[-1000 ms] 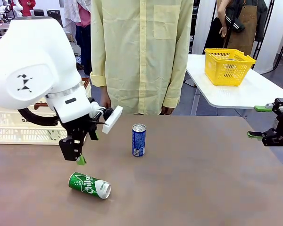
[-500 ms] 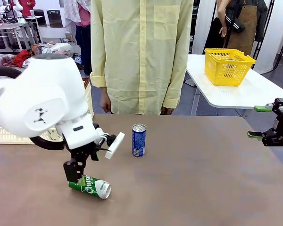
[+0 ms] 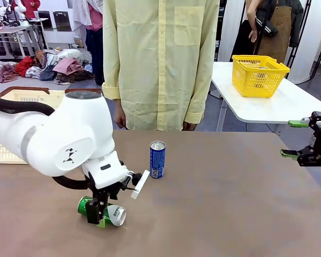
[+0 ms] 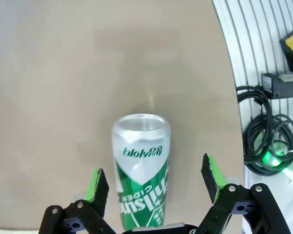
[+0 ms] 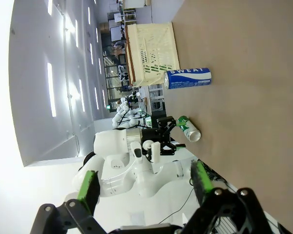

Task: Place the drinks into the Shopping basket.
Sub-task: Pick up one drink and place it into the Shopping basket.

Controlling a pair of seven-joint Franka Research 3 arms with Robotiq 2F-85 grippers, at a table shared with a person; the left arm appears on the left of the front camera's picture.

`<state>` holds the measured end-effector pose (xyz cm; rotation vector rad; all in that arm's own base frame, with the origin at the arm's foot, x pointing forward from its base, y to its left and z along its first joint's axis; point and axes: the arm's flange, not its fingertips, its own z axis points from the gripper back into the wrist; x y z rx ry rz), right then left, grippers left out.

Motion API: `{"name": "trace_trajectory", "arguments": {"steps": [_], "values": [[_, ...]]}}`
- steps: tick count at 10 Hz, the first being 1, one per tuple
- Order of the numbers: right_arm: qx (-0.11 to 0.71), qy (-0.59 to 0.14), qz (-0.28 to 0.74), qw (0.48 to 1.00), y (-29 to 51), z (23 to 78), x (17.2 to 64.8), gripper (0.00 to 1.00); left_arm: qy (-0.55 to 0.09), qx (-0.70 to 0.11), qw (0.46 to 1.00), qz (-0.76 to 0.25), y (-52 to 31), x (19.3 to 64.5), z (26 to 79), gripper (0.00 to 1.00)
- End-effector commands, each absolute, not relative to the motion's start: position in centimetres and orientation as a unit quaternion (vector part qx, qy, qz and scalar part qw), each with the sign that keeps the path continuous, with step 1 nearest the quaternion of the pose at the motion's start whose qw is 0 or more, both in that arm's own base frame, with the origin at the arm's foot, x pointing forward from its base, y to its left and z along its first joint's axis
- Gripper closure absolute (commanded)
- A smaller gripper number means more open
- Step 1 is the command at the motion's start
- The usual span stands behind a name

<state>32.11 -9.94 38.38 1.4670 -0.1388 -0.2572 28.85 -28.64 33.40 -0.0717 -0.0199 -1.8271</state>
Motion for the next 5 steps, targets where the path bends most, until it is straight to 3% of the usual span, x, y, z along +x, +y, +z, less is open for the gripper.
{"name": "trace_trajectory", "arguments": {"steps": [1,5], "values": [[0.669,-0.066,-0.124,0.73,-9.8,38.7,32.2,0.0,0.018,-0.039,0.605,-0.795,-26.9,27.9,31.5,0.0],[0.669,-0.066,-0.124,0.73,-9.8,38.7,32.2,0.0,0.012,-0.06,0.608,-0.792,-26.5,29.5,28.9,0.0]]}}
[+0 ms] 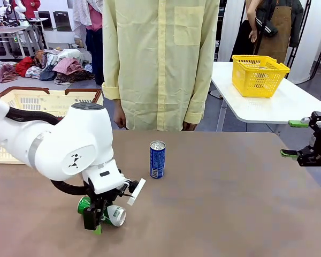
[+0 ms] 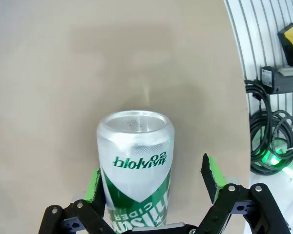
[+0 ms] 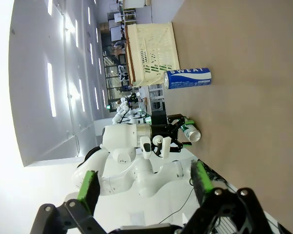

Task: Place the drinks into the Shopping basket.
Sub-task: Pick up one drink and place it into the Shopping basket.

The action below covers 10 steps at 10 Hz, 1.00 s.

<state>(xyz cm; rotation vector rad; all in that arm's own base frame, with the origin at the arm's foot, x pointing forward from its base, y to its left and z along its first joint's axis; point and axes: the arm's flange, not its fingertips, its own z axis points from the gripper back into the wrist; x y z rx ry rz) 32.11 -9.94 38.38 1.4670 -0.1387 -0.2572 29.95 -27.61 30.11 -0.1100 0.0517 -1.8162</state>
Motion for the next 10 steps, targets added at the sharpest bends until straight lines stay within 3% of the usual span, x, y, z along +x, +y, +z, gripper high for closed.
{"name": "trace_trajectory", "arguments": {"steps": [1,5,6,7,8,10], "values": [[0.669,-0.066,-0.124,0.73,-9.84,38.74,32.21,0.0,0.009,-0.07,0.605,-0.793,-26.34,29.86,28.31,0.0],[0.669,-0.066,-0.124,0.73,-9.84,38.74,32.21,0.0,-0.004,-0.08,0.601,-0.795,-25.78,30.16,27.87,0.0],[0.669,-0.066,-0.124,0.73,-9.84,38.74,32.21,0.0,-0.007,-0.08,0.598,-0.797,-25.83,30.18,27.82,0.37],[0.669,-0.066,-0.124,0.73,-9.84,38.74,32.21,0.0,-0.002,-0.079,0.596,-0.799,-25.87,30.13,27.78,0.95],[0.669,-0.066,-0.124,0.73,-9.84,38.74,32.21,0.0,0.001,-0.076,0.594,-0.801,-25.9,30.11,27.78,1.0],[0.669,-0.066,-0.124,0.73,-9.84,38.74,32.21,0.0,0.004,-0.072,0.591,-0.804,-26.07,29.99,27.76,1.0]]}}
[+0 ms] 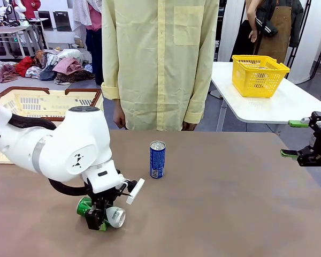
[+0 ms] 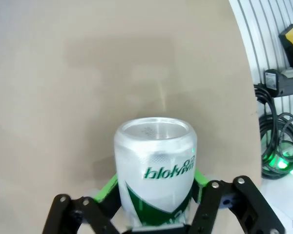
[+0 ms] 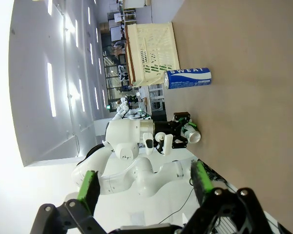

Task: Place the drinks into the Shopping basket.
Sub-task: Pick up one drink and place it into the Shopping basket.

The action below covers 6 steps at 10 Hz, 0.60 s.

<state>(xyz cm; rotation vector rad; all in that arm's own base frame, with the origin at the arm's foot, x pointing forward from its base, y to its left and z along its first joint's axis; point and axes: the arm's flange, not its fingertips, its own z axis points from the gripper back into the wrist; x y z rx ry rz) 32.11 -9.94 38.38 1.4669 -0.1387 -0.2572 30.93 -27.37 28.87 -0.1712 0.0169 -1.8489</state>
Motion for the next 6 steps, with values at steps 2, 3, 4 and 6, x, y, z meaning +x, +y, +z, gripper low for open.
{"name": "trace_trajectory", "arguments": {"steps": [2,3,4,6], "values": [[0.669,-0.066,-0.124,0.73,-9.84,38.74,32.21,0.0,0.003,-0.069,0.587,-0.807,-26.32,29.8,27.82,1.0],[0.669,-0.066,-0.124,0.73,-9.84,38.74,32.21,0.0,0.006,-0.07,0.586,-0.807,-26.49,29.68,27.79,1.0],[0.669,-0.066,-0.124,0.73,-9.84,38.74,32.21,0.0,0.007,-0.07,0.584,-0.808,-26.64,29.56,27.79,1.0],[0.669,-0.066,-0.124,0.73,-9.84,38.74,32.21,0.0,-0.004,-0.071,0.588,-0.805,-26.66,29.24,28.36,1.0]]}}
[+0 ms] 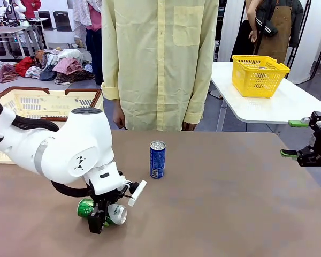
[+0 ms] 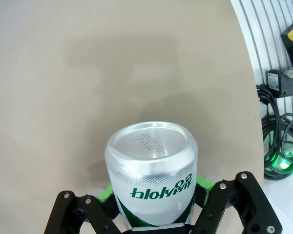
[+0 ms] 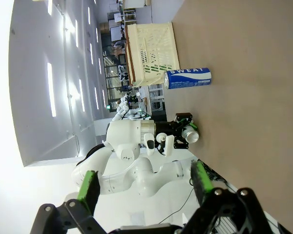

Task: Place the drinks into the Shopping basket.
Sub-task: Pick up one drink and place it into the Shopping basket.

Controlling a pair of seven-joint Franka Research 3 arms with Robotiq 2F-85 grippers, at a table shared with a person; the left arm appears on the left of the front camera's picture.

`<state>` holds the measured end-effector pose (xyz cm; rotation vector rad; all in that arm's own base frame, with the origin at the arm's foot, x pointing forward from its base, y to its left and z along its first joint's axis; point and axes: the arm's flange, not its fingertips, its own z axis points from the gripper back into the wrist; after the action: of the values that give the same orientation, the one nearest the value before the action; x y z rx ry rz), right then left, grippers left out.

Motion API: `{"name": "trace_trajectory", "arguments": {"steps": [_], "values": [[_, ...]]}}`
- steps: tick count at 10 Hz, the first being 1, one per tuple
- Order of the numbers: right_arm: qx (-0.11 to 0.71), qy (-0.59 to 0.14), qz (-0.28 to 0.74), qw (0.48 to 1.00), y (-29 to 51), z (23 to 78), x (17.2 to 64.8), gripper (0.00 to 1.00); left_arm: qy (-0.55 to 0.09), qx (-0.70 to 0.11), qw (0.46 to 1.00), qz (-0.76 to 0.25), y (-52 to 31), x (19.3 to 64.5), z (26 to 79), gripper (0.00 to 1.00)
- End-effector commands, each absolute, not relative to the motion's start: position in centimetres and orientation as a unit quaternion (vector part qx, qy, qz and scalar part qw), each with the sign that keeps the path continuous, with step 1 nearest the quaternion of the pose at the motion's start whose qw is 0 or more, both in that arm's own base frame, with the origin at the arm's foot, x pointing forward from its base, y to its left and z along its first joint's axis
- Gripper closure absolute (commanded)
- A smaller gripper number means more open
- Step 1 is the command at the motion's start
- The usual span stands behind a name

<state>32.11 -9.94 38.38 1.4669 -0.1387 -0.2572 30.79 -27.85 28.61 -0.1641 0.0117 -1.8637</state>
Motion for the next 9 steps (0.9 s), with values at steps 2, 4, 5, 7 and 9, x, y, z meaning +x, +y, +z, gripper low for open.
{"name": "trace_trajectory", "arguments": {"steps": [2,4,5,7,9], "values": [[0.669,-0.066,-0.124,0.73,-9.8,38.7,32.2,0.0,-0.002,-0.071,0.594,-0.802,-26.8,28.9,29.4,1.0],[0.669,-0.066,-0.124,0.73,-9.8,38.7,32.2,0.0,0.027,-0.062,0.628,-0.776,-26.4,27.8,34.7,1.0],[0.669,-0.066,-0.124,0.73,-9.8,38.7,32.2,0.0,0.037,-0.05,0.643,-0.763,-25.6,27.2,39.2,1.0],[0.669,-0.066,-0.124,0.73,-9.8,38.7,32.2,0.0,0.028,-0.093,0.65,-0.754,-24.8,26.2,45.9,1.0],[0.669,-0.066,-0.124,0.73,-9.8,38.7,32.2,0.0,-0.012,-0.085,0.716,-0.693,-24.6,25.5,49.4,1.0]]}}
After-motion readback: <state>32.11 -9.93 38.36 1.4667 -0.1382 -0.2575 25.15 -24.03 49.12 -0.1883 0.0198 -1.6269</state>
